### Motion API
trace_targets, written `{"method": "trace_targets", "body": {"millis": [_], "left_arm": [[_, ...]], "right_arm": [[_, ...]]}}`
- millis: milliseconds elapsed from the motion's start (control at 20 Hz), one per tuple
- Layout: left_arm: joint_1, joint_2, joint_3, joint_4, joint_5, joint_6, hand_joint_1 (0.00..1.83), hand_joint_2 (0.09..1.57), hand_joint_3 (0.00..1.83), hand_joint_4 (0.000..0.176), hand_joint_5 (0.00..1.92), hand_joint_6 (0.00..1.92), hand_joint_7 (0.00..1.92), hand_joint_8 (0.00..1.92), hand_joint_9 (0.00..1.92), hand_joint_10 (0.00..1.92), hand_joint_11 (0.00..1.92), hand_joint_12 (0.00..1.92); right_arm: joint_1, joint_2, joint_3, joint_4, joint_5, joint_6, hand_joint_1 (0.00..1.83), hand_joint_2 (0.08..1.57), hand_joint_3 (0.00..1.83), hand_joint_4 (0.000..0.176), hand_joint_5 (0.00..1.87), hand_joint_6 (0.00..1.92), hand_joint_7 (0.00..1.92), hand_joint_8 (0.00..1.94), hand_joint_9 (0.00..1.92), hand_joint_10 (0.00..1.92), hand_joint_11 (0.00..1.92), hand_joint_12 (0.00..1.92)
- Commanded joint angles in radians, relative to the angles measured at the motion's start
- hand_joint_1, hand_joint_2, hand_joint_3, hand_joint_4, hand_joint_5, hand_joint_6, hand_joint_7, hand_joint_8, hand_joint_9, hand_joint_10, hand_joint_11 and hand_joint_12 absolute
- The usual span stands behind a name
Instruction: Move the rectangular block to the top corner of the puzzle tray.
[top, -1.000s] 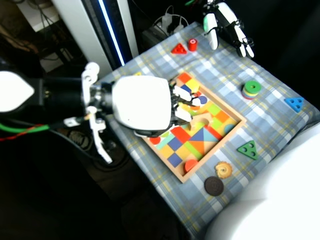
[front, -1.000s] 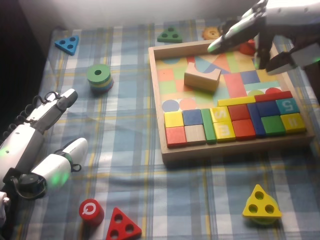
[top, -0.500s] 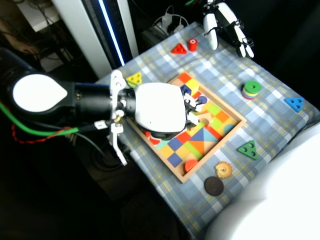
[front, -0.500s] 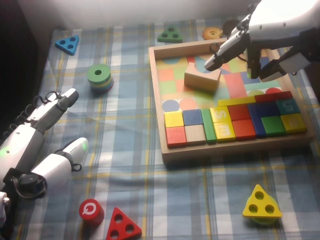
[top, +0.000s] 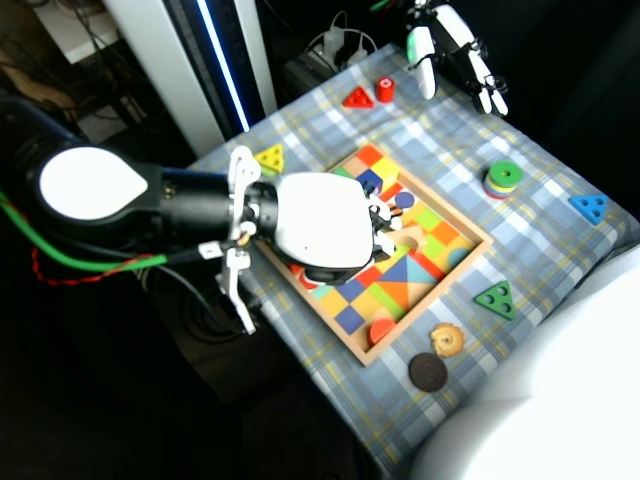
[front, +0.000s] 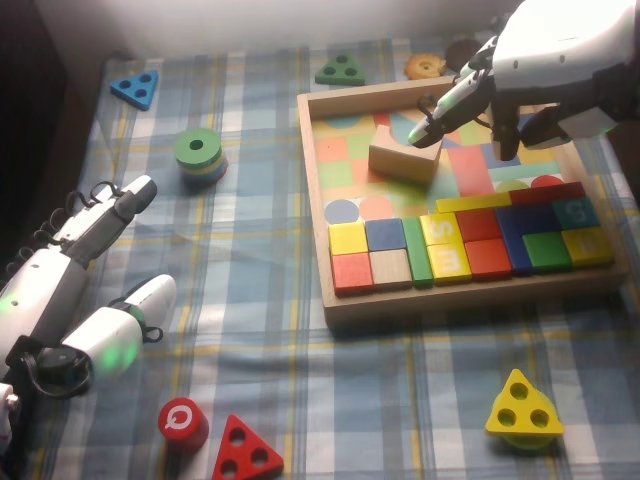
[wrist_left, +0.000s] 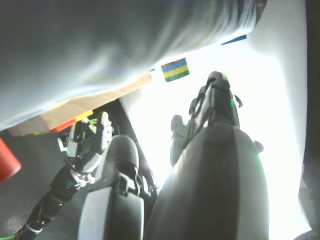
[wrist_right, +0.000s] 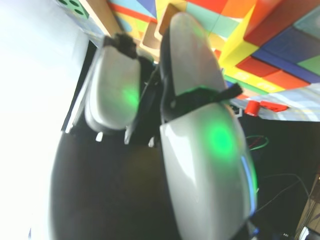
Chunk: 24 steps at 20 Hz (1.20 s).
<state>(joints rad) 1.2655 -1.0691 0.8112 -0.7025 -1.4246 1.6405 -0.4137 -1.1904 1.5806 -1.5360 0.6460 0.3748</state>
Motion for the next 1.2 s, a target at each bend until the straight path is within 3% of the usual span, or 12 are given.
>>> {"method": "trace_targets", "body": {"millis": [0, 300, 400, 550, 600, 650, 700, 750, 850, 950, 1150], "left_arm": [[-0.003, 0.004, 0.005, 0.044, -0.109, -0.009, 0.67, 1.37, 0.0, 0.097, 0.21, 0.0, 0.06, 0.0, 0.02, 0.0, 0.0, 0.0], [-0.003, 0.004, 0.003, 0.043, -0.107, -0.009, 0.69, 1.36, 0.0, 0.091, 0.22, 0.0, 0.06, 0.0, 0.02, 0.0, 0.0, 0.0], [-0.003, 0.003, 0.003, 0.043, -0.104, -0.009, 0.71, 1.33, 0.0, 0.103, 0.23, 0.0, 0.06, 0.0, 0.02, 0.0, 0.0, 0.0], [-0.003, 0.003, 0.002, 0.043, -0.097, -0.009, 0.73, 1.34, 0.0, 0.104, 0.23, 0.0, 0.05, 0.0, 0.01, 0.0, 0.0, 0.0], [-0.003, 0.003, 0.002, 0.043, -0.097, -0.009, 0.74, 1.33, 0.0, 0.094, 0.24, 0.0, 0.06, 0.0, 0.01, 0.0, 0.0, 0.0], [-0.003, 0.002, 0.002, 0.042, -0.098, -0.009, 0.75, 1.33, 0.0, 0.096, 0.24, 0.0, 0.06, 0.0, 0.02, 0.0, 0.0, 0.0], [-0.003, 0.002, 0.002, 0.042, -0.097, -0.009, 0.74, 1.33, 0.0, 0.104, 0.23, 0.0, 0.06, 0.0, 0.01, 0.0, 0.0, 0.0], [-0.003, 0.002, 0.003, 0.041, -0.097, -0.009, 0.76, 1.32, 0.0, 0.103, 0.24, 0.0, 0.06, 0.0, 0.02, 0.0, 0.0, 0.0], [-0.003, 0.003, 0.003, 0.041, -0.097, -0.009, 0.72, 1.33, 0.0, 0.11, 0.23, 0.0, 0.06, 0.0, 0.03, 0.0, 0.0, 0.0], [-0.003, 0.003, 0.003, 0.042, -0.097, -0.01, 0.72, 1.33, 0.0, 0.105, 0.23, 0.0, 0.06, 0.0, 0.03, 0.01, 0.0, 0.0], [-0.003, 0.002, 0.003, 0.042, -0.097, -0.011, 0.65, 1.35, 0.01, 0.116, 0.22, 0.0, 0.06, 0.0, 0.02, 0.0, 0.0, 0.0]], "right_arm": [[0.018, -0.001, -0.003, 0.037, 0.003, 0.001, 1.62, 1.16, 0.02, 0.0, 0.55, 0.01, 1.43, 1.94, 1.59, 1.92, 1.63, 1.92], [0.031, 0.0, -0.006, -0.003, -0.018, 0.001, 1.57, 1.17, 0.02, 0.0, 0.55, 0.0, 1.44, 1.94, 1.62, 1.92, 1.65, 1.92], [0.033, 0.0, -0.006, -0.011, -0.022, 0.001, 1.57, 1.17, 0.02, 0.0, 0.55, 0.0, 1.4, 1.94, 1.58, 1.92, 1.63, 1.92], [0.033, 0.0, -0.02, -0.019, -0.033, 0.001, 1.57, 1.17, 0.02, 0.001, 0.53, 0.0, 1.33, 1.94, 1.51, 1.92, 1.57, 1.92], [0.033, 0.002, -0.024, -0.021, -0.036, 0.001, 1.59, 1.16, 0.01, 0.019, 0.52, 0.0, 1.31, 1.94, 1.51, 1.92, 1.57, 1.92], [0.033, 0.002, -0.023, -0.024, -0.038, 0.001, 1.6, 1.16, 0.01, 0.011, 0.53, 0.0, 1.3, 1.94, 1.5, 1.92, 1.56, 1.92], [0.034, 0.002, -0.022, -0.032, -0.039, 0.001, 1.58, 1.17, 0.01, 0.015, 0.53, 0.0, 1.29, 1.94, 1.49, 1.92, 1.55, 1.92], [0.038, 0.002, -0.021, -0.042, -0.039, 0.001, 1.55, 1.17, 0.01, 0.032, 0.53, 0.0, 1.31, 1.94, 1.5, 1.92, 1.56, 1.92], [0.039, 0.001, -0.022, -0.045, -0.039, 0.001, 1.55, 1.18, 0.01, 0.037, 0.54, 0.0, 1.35, 1.94, 1.55, 1.92, 1.6, 1.92], [0.039, 0.001, -0.022, -0.051, -0.039, 0.001, 1.52, 1.19, 0.02, 0.071, 0.54, 0.0, 1.32, 1.94, 1.51, 1.92, 1.58, 1.92], [0.039, 0.002, -0.022, -0.073, -0.055, 0.001, 1.52, 1.2, 0.01, 0.063, 0.53, 0.0, 1.26, 1.94, 1.45, 1.92, 1.52, 1.92]]}}
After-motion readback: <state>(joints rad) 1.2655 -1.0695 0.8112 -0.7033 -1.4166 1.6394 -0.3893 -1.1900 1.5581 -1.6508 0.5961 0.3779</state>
